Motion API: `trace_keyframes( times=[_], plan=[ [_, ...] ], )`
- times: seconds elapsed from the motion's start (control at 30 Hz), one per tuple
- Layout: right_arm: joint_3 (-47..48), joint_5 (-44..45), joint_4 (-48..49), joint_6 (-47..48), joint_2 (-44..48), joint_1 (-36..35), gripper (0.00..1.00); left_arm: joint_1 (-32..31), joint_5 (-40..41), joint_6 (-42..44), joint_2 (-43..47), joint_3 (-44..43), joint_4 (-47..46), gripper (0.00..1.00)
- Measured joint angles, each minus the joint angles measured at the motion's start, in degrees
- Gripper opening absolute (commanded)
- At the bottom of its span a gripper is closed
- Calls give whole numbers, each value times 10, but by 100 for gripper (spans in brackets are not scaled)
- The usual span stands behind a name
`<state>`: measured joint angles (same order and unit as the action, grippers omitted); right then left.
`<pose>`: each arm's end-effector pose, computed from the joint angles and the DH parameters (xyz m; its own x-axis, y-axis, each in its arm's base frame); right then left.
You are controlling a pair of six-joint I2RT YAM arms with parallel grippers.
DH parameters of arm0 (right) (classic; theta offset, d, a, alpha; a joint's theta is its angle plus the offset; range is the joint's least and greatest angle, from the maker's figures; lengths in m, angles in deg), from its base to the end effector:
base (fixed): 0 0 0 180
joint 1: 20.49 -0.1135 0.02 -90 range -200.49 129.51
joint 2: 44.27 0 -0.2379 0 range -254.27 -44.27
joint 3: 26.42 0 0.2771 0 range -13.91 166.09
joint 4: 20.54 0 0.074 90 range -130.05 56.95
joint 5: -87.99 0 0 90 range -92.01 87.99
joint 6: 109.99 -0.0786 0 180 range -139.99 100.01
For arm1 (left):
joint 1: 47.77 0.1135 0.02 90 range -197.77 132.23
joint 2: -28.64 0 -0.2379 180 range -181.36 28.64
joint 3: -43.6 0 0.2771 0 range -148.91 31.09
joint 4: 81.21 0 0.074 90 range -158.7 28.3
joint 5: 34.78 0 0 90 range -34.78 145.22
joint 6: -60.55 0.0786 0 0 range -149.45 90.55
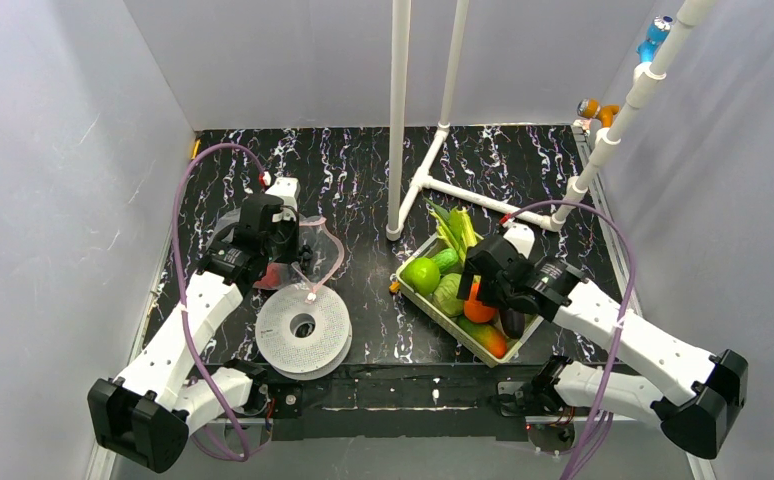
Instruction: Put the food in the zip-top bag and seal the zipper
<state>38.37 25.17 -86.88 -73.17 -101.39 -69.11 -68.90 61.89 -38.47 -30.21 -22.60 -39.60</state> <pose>0.1858 0.1566 0.2273 -0.7471 0.2293 -0.6240 0.1461 0.9723 0.1824 0.2807 -0.0987 0.2669 -0.5607 0.0498 -0.8265 0.1829 0.9810 -0.0650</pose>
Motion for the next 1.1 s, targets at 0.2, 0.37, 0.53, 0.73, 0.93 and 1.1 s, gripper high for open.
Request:
trace_keyframes(
  times=[0.2,0.37,0.53,0.73,0.93,1.1],
  plan=[
    [-47,-29,43,-9,-4,16,97,0,0,0,0,0,1,0],
    [-64,-38,63,-11,-4,22,92,0,0,0,0,0,1,0],
    [-71,-35,69,-11,-4,25,83,0,0,0,0,0,1,0],
    [-71,-29,67,-7,-4,26,70,0,-1,0,0,0,1,0],
    [-71,-29,64,-5,-1,26,62,0,-1,0,0,0,1,0],
    [-65,-28,53,-5,7,26,51,0,-1,0,0,0,1,0]
  ],
)
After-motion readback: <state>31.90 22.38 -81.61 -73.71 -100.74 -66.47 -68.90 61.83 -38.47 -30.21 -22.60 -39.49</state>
